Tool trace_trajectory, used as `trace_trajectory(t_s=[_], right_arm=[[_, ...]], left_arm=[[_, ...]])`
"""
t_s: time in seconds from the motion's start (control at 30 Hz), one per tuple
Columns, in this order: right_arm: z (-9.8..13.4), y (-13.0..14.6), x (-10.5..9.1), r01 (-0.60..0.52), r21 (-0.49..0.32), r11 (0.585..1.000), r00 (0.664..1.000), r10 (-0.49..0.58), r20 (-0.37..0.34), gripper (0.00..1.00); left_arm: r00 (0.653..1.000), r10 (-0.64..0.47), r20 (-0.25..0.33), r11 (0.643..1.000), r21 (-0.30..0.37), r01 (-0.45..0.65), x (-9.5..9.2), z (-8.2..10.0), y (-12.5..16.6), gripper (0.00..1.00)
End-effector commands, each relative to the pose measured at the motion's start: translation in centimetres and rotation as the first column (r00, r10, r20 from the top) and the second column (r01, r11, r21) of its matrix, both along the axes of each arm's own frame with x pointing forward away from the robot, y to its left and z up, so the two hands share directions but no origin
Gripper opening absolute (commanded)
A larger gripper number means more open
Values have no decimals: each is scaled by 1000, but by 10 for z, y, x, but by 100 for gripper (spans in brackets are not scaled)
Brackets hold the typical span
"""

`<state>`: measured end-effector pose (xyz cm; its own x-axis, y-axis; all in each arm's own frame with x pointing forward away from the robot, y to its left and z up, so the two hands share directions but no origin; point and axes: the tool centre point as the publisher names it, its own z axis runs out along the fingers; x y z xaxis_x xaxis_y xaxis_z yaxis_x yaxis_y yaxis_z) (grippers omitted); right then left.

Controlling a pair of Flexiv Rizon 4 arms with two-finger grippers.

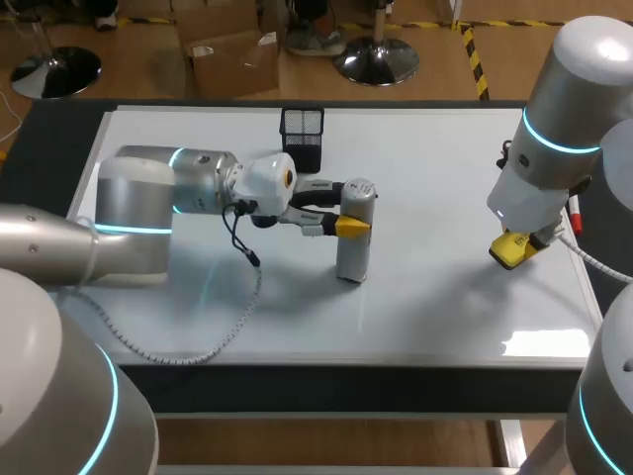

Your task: Pick up the inspection probe, press it on each red-marked spot on the whiteboard one by one, put down the probe, pick up the eraser, and wipe off all the red marks.

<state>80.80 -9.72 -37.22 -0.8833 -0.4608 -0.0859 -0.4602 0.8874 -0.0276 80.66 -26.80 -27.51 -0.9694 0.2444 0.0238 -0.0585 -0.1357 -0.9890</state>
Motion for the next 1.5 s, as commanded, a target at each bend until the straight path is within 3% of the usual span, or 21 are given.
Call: trace_trajectory(t_s=[0.03,0.33,0.7,1.17,1.5], right_arm=[[0,0,0,-1,-3,1000,1000,1,0,0],[0,0,0,-1,-3,1000,1000,1,0,0],[0,0,0,-1,-3,1000,1000,1,0,0],[0,0,0,-1,-3,1000,1000,1,0,0],[0,0,0,-1,-3,1000,1000,1,0,0]], left_arm=[[1000,1,2,1000,7,-1,0,1,1,0],[1000,-13,12,1000,7,13,0,5,1,0],[997,-77,16,997,-25,77,5,30,16,0],[978,-207,0,977,-56,207,47,57,69,0],[952,-306,33,950,-49,307,81,67,108,0]])
